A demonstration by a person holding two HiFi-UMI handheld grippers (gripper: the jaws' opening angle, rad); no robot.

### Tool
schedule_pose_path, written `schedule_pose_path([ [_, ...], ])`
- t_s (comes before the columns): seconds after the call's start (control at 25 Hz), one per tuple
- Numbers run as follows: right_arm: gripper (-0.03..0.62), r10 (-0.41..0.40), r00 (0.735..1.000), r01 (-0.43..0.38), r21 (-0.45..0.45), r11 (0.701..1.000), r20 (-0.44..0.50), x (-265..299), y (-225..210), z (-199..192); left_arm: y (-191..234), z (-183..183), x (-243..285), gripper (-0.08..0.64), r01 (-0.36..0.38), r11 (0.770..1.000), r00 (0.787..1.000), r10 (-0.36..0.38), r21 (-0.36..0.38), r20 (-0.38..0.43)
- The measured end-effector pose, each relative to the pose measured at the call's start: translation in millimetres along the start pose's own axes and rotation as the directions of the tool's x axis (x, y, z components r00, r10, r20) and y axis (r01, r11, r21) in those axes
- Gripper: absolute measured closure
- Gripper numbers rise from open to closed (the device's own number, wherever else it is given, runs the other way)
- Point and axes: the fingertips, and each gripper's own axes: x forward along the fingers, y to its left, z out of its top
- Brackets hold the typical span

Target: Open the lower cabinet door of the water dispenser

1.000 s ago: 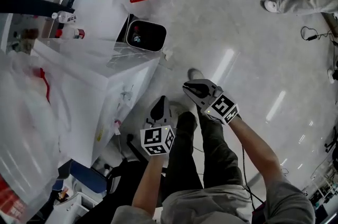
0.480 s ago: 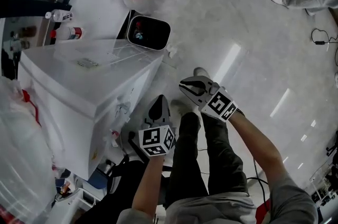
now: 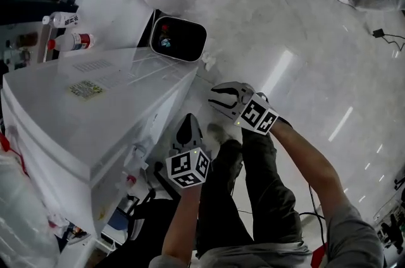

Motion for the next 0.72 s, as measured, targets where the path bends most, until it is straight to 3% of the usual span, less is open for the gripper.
schedule_pose_path([
  [0.4,0.428,0.092,0.995,-0.095,-0.143,0.985,-0.031,71,-30,-28,30,-31,41,0.551,-0.083,0.995,0.997,0.083,-0.055,-0.005],
  [0.72,0.386,0.165,0.98,-0.195,-0.332,0.923,-0.114,113,-34,-39,38,-42,58,0.551,-0.085,0.995,0.996,0.085,-0.06,0.001],
])
